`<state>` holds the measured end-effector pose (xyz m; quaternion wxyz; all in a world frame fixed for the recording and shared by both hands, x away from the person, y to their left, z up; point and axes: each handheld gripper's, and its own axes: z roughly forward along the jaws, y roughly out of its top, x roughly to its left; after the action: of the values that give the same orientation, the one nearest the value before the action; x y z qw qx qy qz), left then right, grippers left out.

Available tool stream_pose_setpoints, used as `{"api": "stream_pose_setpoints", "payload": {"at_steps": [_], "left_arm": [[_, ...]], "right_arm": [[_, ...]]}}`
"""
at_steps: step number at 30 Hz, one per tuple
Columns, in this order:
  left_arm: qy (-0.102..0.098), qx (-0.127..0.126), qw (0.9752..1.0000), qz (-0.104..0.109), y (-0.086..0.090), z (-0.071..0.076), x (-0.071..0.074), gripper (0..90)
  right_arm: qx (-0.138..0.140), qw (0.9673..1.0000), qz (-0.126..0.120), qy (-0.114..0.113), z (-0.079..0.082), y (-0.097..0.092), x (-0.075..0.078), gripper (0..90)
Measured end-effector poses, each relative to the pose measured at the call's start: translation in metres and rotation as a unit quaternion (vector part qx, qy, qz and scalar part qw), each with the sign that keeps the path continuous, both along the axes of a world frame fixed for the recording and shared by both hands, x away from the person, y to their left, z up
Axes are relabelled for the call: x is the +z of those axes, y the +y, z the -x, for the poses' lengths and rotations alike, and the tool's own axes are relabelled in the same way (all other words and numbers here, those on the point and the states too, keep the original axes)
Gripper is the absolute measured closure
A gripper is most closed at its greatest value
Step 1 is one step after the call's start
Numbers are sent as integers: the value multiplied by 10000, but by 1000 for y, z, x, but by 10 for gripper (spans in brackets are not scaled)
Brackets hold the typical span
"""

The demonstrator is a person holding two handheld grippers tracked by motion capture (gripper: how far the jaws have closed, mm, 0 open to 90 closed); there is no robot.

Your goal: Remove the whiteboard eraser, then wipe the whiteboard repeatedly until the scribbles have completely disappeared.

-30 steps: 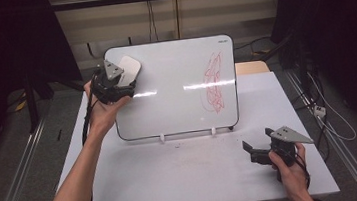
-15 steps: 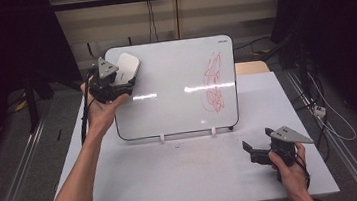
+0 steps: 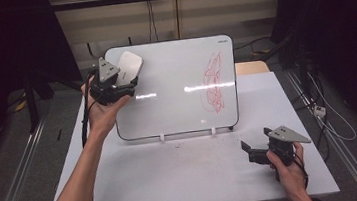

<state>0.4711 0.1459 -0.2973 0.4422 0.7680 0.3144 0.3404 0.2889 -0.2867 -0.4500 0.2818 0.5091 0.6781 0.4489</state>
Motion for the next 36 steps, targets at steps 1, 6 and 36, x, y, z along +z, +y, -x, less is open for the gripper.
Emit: {"api": "stream_pose_setpoints", "payload": {"at_steps": [1,6,36], "left_arm": [[-40,-6,10000,-14,-1,1,1,312],[-37,-74,10000,32,-4,6,2,312],[1,-488,9988,78,-54,19,1,312]], "right_arm": [[3,10000,5,-9,1,0,0,43],[-17,10000,6,-4,2,-1,0,43],[92,10000,13,3,-3,4,0,44]]}}
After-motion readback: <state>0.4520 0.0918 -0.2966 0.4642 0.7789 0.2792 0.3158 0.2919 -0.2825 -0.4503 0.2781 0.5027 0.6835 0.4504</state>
